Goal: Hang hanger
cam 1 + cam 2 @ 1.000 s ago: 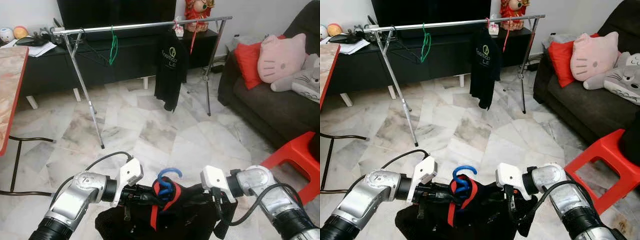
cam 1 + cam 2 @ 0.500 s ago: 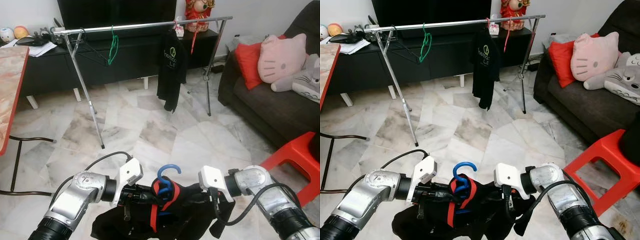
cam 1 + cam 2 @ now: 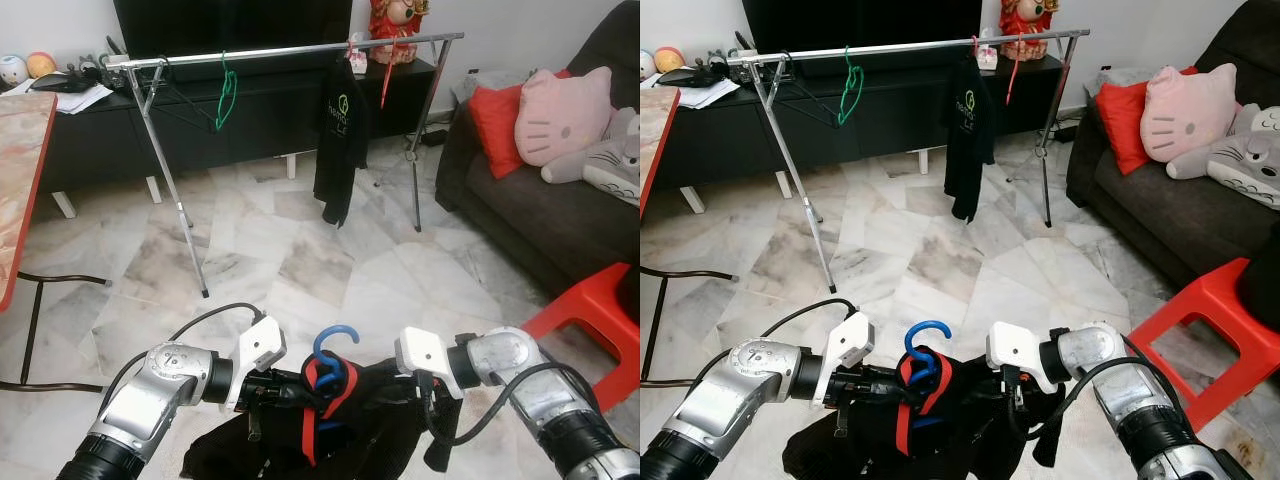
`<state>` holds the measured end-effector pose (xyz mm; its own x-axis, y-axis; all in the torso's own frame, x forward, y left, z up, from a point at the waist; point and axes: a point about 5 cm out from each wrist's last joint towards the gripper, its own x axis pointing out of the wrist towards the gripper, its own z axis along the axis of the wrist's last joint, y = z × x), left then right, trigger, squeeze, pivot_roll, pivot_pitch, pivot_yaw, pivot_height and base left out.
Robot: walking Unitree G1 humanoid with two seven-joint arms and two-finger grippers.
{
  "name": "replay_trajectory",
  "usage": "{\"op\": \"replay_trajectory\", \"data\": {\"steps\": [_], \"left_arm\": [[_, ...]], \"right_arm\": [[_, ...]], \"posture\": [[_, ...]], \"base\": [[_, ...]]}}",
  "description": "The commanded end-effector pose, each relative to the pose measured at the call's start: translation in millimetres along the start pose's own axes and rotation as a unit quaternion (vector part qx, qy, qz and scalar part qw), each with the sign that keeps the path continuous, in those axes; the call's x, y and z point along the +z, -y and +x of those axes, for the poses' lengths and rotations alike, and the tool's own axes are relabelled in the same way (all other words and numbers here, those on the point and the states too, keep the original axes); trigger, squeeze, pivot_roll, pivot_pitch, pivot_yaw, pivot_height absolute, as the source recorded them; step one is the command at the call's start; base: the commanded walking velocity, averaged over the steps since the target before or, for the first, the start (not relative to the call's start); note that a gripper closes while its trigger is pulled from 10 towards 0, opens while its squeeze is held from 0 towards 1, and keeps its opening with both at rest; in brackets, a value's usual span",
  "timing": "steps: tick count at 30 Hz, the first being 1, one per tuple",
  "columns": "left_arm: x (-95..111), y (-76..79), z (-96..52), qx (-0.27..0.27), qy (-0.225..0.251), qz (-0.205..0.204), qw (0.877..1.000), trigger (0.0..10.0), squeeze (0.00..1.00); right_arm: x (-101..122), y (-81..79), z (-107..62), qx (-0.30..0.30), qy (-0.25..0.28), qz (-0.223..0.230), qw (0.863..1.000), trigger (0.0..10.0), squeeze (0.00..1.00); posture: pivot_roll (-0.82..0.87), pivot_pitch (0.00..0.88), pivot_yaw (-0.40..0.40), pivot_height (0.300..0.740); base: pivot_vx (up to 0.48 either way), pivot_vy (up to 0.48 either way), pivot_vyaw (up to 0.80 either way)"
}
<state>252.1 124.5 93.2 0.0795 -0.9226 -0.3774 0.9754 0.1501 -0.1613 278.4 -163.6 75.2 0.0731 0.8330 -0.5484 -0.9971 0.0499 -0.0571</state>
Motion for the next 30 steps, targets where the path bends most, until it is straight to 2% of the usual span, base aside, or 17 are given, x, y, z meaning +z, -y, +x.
{"op": "replay_trajectory", "data": {"steps": [1, 7, 10, 13, 18, 21, 22, 23, 25, 26, 27, 28, 29, 30], "left_arm": [[-1, -0.9, 1.1, -0.001, -0.011, 0.009, 1.000, 0.0, 0.00], [-4, -4.8, 0.9, 0.016, -0.023, 0.015, 0.999, 0.0, 0.00], [-9, -11.4, 1.1, 0.047, -0.043, 0.029, 0.998, 0.0, 0.00], [-10, -15.7, 0.9, 0.067, -0.042, 0.032, 0.996, 0.0, 0.00], [-12, -30.0, -0.1, 0.143, -0.044, 0.049, 0.988, 0.0, 0.00], [-18, -43.0, -2.1, 0.221, -0.050, 0.048, 0.973, 0.0, 0.00], [-19, -44.8, -3.1, 0.233, -0.051, 0.050, 0.970, 0.0, 0.00], [-22, -53.2, -7.4, 0.292, -0.058, 0.051, 0.953, 0.0, 0.00], [-24, -59.3, -10.0, 0.334, -0.061, 0.047, 0.939, 0.0, 0.00], [-26, -65.5, -13.9, 0.376, -0.062, 0.037, 0.924, 0.6, 0.00], [-27, -69.3, -16.5, 0.403, -0.062, 0.031, 0.912, 0.6, 0.00], [-29, -74.3, -21.7, 0.444, -0.058, 0.013, 0.894, 3.8, 0.00], [-31, -77.2, -25.0, 0.471, -0.056, 0.001, 0.881, 7.6, 0.00], [-34, -80.4, -31.5, 0.510, -0.045, -0.010, 0.859, 8.3, 0.00]], "right_arm": [[3, 5.4, -5.2, -0.014, 0.000, -0.007, 1.000, 10.0, 1.00], [4, 8.2, -9.1, -0.018, -0.002, -0.009, 1.000, 10.0, 1.00], [4, 10.1, -13.4, -0.022, -0.004, -0.010, 1.000, 10.0, 1.00], [5, 11.3, -16.6, -0.026, -0.006, -0.011, 1.000, 10.0, 1.00], [5, 15.2, -24.7, -0.050, -0.003, -0.012, 0.999, 10.0, 1.00], [3, 17.8, -28.6, -0.096, 0.019, 0.004, 0.995, 10.0, 1.00], [3, 19.3, -30.0, -0.116, 0.028, 0.013, 0.993, 10.0, 0.93], [0, 22.5, -32.4, -0.162, 0.045, 0.033, 0.985, 10.0, 0.00], [-3, 23.6, -33.5, -0.186, 0.049, 0.042, 0.980, 10.0, 0.00], [-8, 24.4, -33.9, -0.215, 0.052, 0.057, 0.974, 10.0, 0.00], [-11, 24.8, -34.2, -0.233, 0.054, 0.068, 0.968, 10.0, 0.00], [-17, 25.0, -34.4, -0.267, 0.057, 0.082, 0.959, 10.0, 0.00], [-21, 24.7, -34.4, -0.289, 0.058, 0.092, 0.951, 10.0, 0.00], [-33, 22.5, -33.3, -0.343, 0.061, 0.125, 0.929, 10.0, 0.00]], "posture": [[-0.07, 0.000, -0.089, 0.740], [-0.07, 0.000, -0.088, 0.740], [-0.07, 0.000, -0.087, 0.740], [-0.08, 0.000, -0.086, 0.740], [-0.08, 0.000, -0.085, 0.740], [-0.08, 0.000, -0.088, 0.740], [-0.08, 0.000, -0.088, 0.740], [-0.08, 0.000, -0.086, 0.740], [-0.08, 0.000, -0.085, 0.740], [-0.08, 0.000, -0.083, 0.740], [-0.08, 0.000, -0.083, 0.740], [-0.08, 0.000, -0.080, 0.740], [-0.08, 0.000, -0.079, 0.740], [-0.08, 0.000, -0.077, 0.740]], "base": [[0.000, 0.000, 0.00], [0.000, 0.000, 0.00], [0.000, 0.000, 0.00], [0.000, 0.000, 0.00], [0.000, 0.000, 0.00], [0.000, 0.000, 0.00], [0.000, 0.000, 0.00], [0.000, 0.000, 0.00], [0.000, 0.000, 0.00], [0.000, 0.000, 0.00], [0.000, 0.000, 0.00], [0.000, 0.000, 0.00], [0.000, 0.000, 0.00], [0.000, 0.000, 0.00]]}}
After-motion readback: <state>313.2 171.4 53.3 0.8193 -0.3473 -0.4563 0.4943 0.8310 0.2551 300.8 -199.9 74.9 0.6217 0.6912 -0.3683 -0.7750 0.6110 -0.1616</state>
